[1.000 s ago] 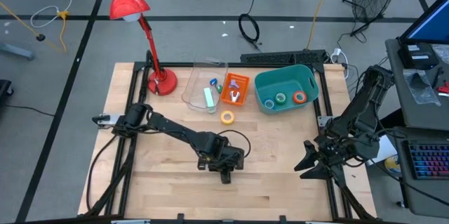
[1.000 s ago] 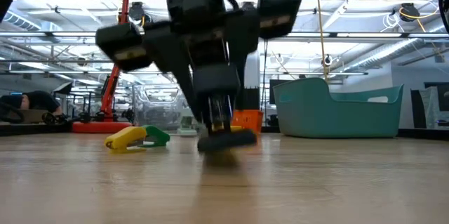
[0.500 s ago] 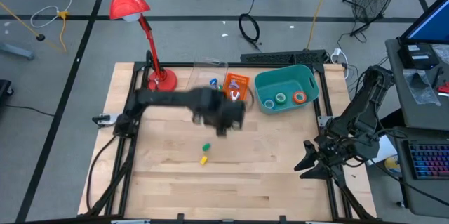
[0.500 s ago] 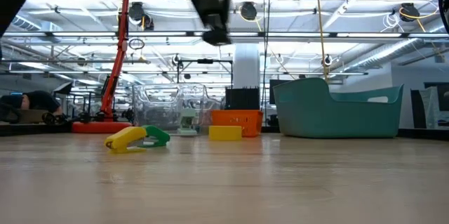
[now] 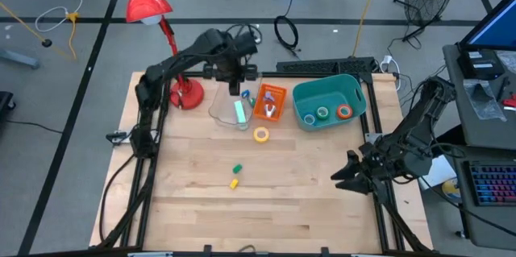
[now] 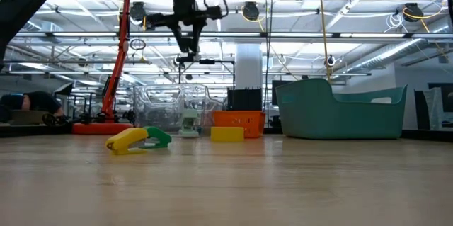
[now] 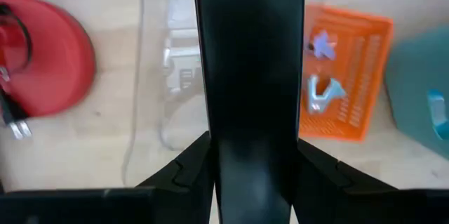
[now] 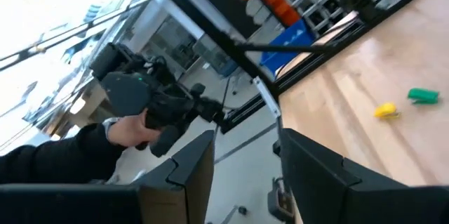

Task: Pick and place Stapler, Stapler remover, tape
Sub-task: Put the black stapler into the transparent bin, then put the green stapler into the transparent bin

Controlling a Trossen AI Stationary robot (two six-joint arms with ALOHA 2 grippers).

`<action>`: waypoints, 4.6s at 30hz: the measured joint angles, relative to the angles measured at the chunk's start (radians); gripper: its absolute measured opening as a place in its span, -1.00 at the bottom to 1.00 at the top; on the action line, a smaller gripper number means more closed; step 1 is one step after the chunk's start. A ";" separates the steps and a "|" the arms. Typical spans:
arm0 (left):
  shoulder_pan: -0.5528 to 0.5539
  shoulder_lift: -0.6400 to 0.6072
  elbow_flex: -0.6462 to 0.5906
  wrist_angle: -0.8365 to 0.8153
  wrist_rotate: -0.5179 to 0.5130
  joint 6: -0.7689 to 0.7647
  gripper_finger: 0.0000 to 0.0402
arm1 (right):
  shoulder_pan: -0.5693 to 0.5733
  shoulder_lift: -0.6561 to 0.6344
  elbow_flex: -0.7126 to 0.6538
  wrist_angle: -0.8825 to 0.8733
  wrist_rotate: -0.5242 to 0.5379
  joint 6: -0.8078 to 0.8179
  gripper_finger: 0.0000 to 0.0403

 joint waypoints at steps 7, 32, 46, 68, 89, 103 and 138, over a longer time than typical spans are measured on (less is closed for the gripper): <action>0.043 0.002 -0.151 -0.001 0.033 0.049 -0.25 | -0.005 -0.002 0.000 0.000 0.070 -0.020 -0.22; 0.025 0.002 -0.412 0.165 0.062 0.038 -0.24 | -0.018 -0.003 0.000 0.000 0.067 -0.024 -0.22; 0.023 0.002 -0.532 0.185 0.072 0.031 -0.24 | -0.018 -0.003 0.000 0.000 0.066 -0.021 -0.22; 0.025 0.003 -0.608 0.291 0.120 0.090 -0.24 | -0.018 -0.003 0.000 0.003 0.092 -0.020 -0.22; 0.008 0.004 -0.676 0.307 0.114 0.141 0.02 | -0.033 -0.003 0.000 0.008 0.097 -0.023 -0.22; -0.010 0.000 -0.606 0.275 0.091 0.252 0.63 | -0.033 -0.003 0.000 0.008 0.097 -0.022 -0.22; -0.646 -0.002 -0.028 0.768 0.380 0.331 0.48 | -0.037 -0.096 0.000 -0.016 -0.022 -0.072 -0.22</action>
